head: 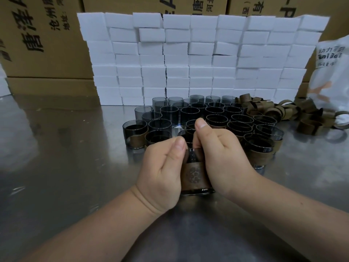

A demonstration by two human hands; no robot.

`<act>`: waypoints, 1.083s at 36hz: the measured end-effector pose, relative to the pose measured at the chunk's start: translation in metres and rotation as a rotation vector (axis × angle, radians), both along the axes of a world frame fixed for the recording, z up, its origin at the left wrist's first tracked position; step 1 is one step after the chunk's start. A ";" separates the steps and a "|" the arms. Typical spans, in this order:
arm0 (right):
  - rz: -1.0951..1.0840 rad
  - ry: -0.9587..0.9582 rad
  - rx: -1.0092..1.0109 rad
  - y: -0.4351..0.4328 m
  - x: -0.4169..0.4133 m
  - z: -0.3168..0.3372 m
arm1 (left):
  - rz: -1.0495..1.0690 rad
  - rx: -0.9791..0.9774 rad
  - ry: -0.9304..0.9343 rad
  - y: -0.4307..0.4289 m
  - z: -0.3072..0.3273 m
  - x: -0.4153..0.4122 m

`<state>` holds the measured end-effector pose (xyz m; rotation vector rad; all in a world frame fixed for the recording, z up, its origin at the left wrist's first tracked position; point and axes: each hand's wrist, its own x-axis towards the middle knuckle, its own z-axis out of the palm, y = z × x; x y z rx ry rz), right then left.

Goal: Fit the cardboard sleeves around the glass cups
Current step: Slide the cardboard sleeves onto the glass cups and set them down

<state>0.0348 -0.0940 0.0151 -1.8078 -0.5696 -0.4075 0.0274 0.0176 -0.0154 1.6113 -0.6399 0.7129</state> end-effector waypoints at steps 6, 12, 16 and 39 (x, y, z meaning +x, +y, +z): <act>-0.008 -0.001 -0.007 0.000 0.000 0.000 | 0.008 0.011 0.008 0.000 0.000 0.000; -0.020 0.000 -0.020 0.000 0.000 0.000 | 0.004 0.013 0.015 0.000 0.000 0.000; -0.028 0.000 -0.033 0.000 -0.001 0.000 | -0.006 -0.003 0.031 0.000 0.001 0.000; -0.050 0.007 -0.039 0.001 -0.003 0.000 | -0.034 -0.017 0.054 0.001 0.001 0.000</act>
